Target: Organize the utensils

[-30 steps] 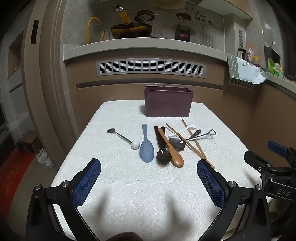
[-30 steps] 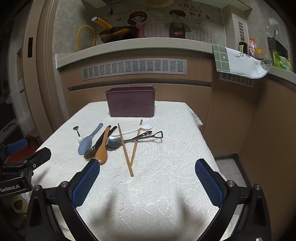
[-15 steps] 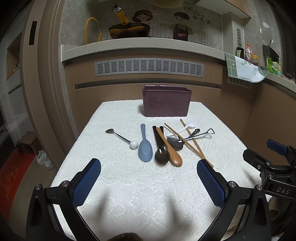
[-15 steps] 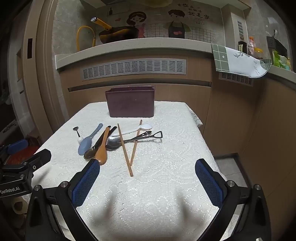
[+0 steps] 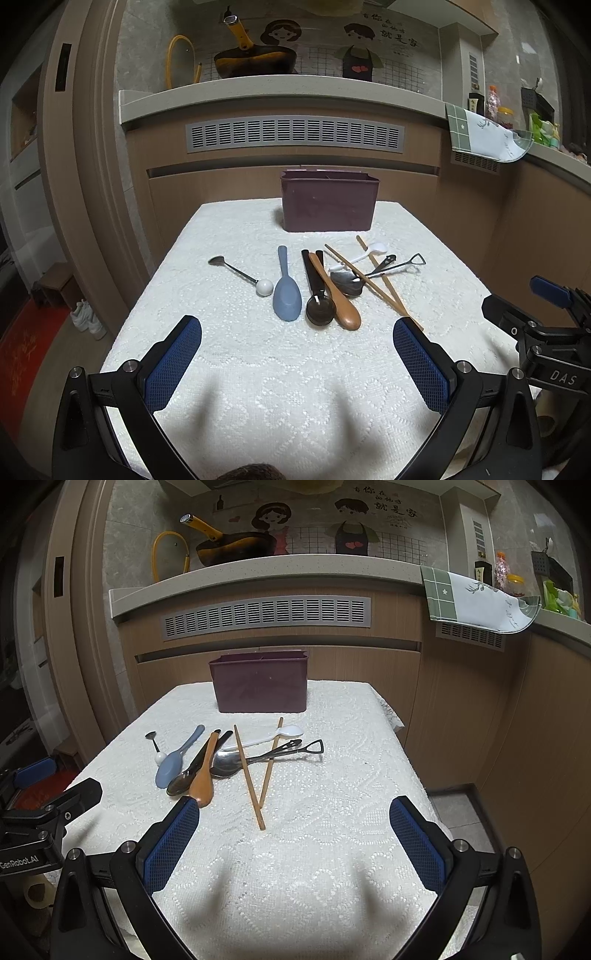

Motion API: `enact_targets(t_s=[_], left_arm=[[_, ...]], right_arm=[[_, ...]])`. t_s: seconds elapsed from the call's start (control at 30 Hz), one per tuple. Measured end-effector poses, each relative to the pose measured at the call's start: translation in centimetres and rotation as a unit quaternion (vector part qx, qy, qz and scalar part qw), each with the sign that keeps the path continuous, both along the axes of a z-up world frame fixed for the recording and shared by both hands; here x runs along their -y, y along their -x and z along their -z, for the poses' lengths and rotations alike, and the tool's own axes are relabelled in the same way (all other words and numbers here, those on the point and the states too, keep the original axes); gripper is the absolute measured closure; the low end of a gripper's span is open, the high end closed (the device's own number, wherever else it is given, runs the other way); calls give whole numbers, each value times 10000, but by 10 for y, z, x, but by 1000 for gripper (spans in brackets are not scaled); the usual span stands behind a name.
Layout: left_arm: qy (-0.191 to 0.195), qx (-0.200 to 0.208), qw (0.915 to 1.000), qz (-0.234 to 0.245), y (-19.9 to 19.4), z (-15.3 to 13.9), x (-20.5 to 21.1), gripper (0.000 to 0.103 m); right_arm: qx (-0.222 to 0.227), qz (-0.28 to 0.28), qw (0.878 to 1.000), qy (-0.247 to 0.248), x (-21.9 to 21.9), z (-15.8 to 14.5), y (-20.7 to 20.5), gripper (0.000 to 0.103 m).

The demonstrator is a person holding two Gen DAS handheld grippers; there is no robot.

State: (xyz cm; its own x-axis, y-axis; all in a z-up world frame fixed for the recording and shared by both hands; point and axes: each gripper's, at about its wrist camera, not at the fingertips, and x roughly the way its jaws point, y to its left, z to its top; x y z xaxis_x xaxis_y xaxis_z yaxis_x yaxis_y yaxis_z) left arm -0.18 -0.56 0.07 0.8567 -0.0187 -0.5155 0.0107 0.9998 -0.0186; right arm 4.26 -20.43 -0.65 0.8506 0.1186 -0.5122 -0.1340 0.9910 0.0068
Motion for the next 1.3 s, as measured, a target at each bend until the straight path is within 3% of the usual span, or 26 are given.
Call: enact_targets(t_s=[1.3], left_arm=[[-13,30,10000,23,4,-3,-2,0]], right_arm=[[91,9,10000,-23,0,-5,7,0]])
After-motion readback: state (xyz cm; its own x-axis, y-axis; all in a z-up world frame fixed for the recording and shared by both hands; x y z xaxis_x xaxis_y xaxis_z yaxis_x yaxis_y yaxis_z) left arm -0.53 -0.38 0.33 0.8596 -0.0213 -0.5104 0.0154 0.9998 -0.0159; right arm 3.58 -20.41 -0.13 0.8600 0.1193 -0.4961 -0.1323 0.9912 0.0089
